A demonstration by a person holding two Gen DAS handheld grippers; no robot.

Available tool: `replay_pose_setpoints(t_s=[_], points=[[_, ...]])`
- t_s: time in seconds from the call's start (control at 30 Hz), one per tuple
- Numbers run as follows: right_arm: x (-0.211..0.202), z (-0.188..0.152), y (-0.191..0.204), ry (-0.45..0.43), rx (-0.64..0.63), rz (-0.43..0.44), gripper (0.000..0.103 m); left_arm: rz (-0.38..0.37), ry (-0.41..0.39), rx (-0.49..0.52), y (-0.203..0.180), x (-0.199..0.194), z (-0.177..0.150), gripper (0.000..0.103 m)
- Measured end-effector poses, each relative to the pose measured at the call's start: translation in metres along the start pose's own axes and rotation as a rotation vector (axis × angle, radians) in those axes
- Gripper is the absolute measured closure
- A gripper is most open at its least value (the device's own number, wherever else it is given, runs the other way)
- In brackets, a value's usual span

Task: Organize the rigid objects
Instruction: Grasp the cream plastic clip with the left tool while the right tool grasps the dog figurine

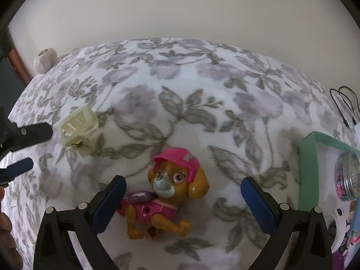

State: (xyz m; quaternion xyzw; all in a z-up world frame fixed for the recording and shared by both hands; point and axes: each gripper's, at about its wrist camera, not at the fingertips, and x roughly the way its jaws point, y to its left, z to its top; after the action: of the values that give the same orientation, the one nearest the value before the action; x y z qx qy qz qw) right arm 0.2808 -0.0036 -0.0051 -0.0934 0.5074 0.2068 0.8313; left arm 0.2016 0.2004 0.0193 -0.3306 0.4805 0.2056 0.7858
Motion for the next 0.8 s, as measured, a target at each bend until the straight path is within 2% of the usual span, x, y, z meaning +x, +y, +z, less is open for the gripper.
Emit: replay_pose_setpoints(t_s=[0.17,0.23,0.33,0.63,0.7,0.8], points=[[-0.002,0.0,-0.011,-0.005,0.004,-0.015,0.003,-0.056,-0.012,0.007,-0.01,0.005,-0.004,0.004],[-0.001,0.001,-0.015,0.0,0.0,-0.026,0.01,-0.075,-0.021,-0.001,-0.011,0.008,-0.006,0.004],[-0.002,0.002,-0.018,-0.002,-0.002,-0.023,0.015,-0.109,-0.056,-0.017,-0.012,0.011,-0.009,0.004],[-0.005,-0.002,-0.02,-0.006,-0.009,-0.021,0.031,-0.073,-0.144,0.066,-0.031,0.018,-0.016,0.004],[-0.006,-0.002,-0.02,-0.005,-0.015,-0.021,0.035,-0.058,-0.152,0.089,-0.035,0.021,-0.017,0.009],[-0.009,-0.002,-0.021,-0.008,-0.016,-0.024,0.046,-0.034,-0.146,0.11,-0.041,0.028,-0.02,0.015]])
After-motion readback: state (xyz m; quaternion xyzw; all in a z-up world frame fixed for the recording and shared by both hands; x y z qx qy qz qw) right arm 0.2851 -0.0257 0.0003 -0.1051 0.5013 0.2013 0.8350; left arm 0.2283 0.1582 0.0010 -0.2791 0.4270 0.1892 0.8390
